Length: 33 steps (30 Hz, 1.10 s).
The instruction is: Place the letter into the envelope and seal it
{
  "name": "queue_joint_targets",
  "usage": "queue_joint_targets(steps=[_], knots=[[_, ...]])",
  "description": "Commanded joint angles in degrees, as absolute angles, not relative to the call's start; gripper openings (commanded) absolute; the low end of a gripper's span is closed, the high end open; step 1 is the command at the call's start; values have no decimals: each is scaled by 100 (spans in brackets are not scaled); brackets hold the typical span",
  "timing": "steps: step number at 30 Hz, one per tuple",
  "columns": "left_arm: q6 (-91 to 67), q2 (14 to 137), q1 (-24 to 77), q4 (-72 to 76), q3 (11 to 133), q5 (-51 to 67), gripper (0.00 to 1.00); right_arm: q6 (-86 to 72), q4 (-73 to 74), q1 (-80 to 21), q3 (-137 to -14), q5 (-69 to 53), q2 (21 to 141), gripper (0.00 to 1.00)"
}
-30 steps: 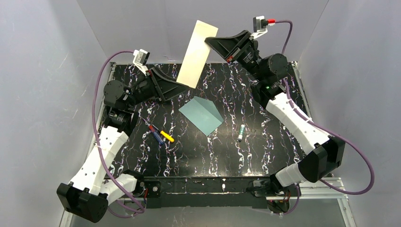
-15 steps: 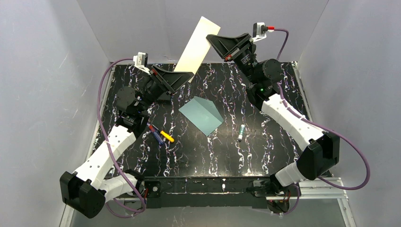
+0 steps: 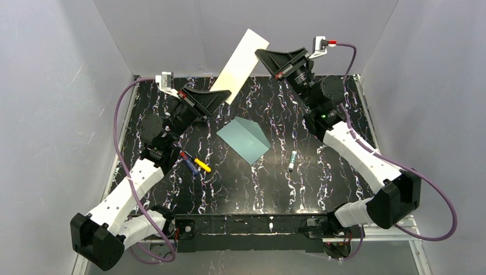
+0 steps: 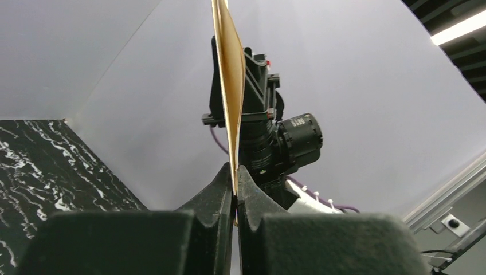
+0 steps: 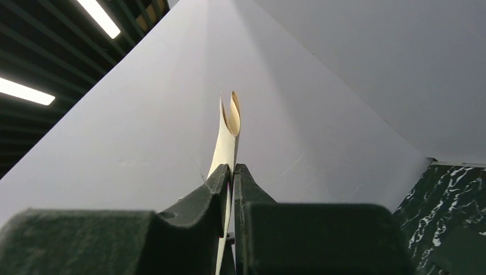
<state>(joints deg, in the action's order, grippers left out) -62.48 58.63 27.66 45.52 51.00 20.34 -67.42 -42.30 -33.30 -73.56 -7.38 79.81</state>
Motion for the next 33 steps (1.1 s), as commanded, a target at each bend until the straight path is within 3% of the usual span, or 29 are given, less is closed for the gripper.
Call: queue_joint_targets(steps=[1, 6, 10, 15, 19, 21, 24, 27, 30, 33], knots=[[-5625, 5518, 2724, 3975, 5131, 2308, 0, -6253, -3851, -3048, -7332, -487, 7470, 18], [-5315, 5329, 2549, 3377, 5138, 2880, 0, -6088, -3035, -2302, -7645, -1294, 7368, 19], [-4993, 5630, 2429, 2989, 5592, 4172, 0, -5270, -2107, -2086, -7850, -1766, 7205, 24], [-3326, 6177, 2426, 1034, 6328, 6174, 0, -3831, -1190, -2096, -8517, -3563, 7406, 55], [-474, 6605, 2435, -2282, 7056, 6081, 0, -2890, -26, -2407, -9365, -5093, 7859, 66], [461, 6916, 2435, -3669, 7480, 5897, 0, -1997, 956, -2667, -9682, -5062, 7908, 78], [1153, 7192, 2435, -4472, 7833, 5695, 0, -1253, 1674, -2831, -9773, -5062, 7894, 90], [1608, 7197, 2435, -4690, 7968, 5706, 0, -451, 2459, -3274, -9787, -4783, 7947, 93], [2049, 7026, 2437, -4729, 7904, 5501, 0, 838, 3549, -4390, -9879, -3143, 7994, 92], [2565, 6896, 2435, -4889, 7885, 5333, 0, 1298, 4204, -4996, -9950, -2546, 8173, 90]])
